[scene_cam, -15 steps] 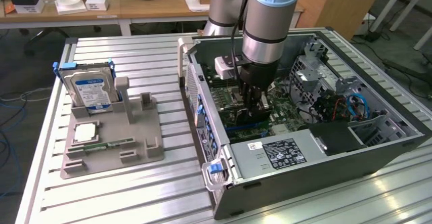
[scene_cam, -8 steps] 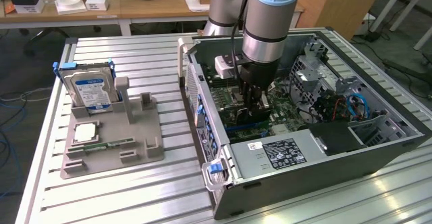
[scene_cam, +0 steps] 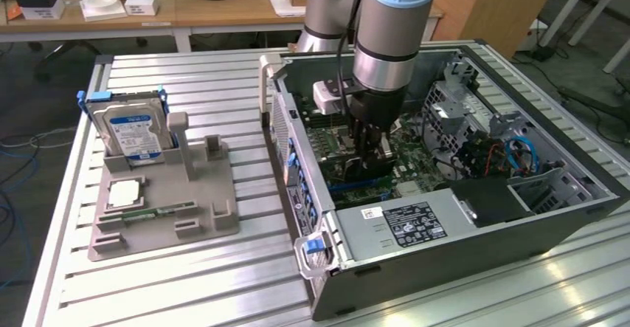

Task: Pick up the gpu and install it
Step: 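Insert the gpu into the slot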

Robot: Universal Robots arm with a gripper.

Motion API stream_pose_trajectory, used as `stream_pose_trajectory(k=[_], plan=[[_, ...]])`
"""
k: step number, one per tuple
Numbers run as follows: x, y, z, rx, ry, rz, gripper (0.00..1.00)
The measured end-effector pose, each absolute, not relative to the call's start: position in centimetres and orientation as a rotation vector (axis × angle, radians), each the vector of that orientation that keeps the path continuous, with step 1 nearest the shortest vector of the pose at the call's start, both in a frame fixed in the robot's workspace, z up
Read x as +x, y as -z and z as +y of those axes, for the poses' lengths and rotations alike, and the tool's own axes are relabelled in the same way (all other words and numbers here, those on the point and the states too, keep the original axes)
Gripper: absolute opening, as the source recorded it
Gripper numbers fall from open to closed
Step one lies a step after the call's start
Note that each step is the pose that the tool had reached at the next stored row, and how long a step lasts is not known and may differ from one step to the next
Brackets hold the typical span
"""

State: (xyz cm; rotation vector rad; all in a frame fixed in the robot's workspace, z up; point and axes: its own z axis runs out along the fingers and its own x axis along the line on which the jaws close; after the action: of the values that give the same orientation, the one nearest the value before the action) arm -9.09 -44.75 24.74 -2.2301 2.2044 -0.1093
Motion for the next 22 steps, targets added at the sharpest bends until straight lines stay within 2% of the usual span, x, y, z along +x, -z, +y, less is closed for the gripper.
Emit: stream_pose_trajectory(k=[22], plan=[[-9.11,-24.5,-44.73,-2.23,0.109,2.204,0.26]])
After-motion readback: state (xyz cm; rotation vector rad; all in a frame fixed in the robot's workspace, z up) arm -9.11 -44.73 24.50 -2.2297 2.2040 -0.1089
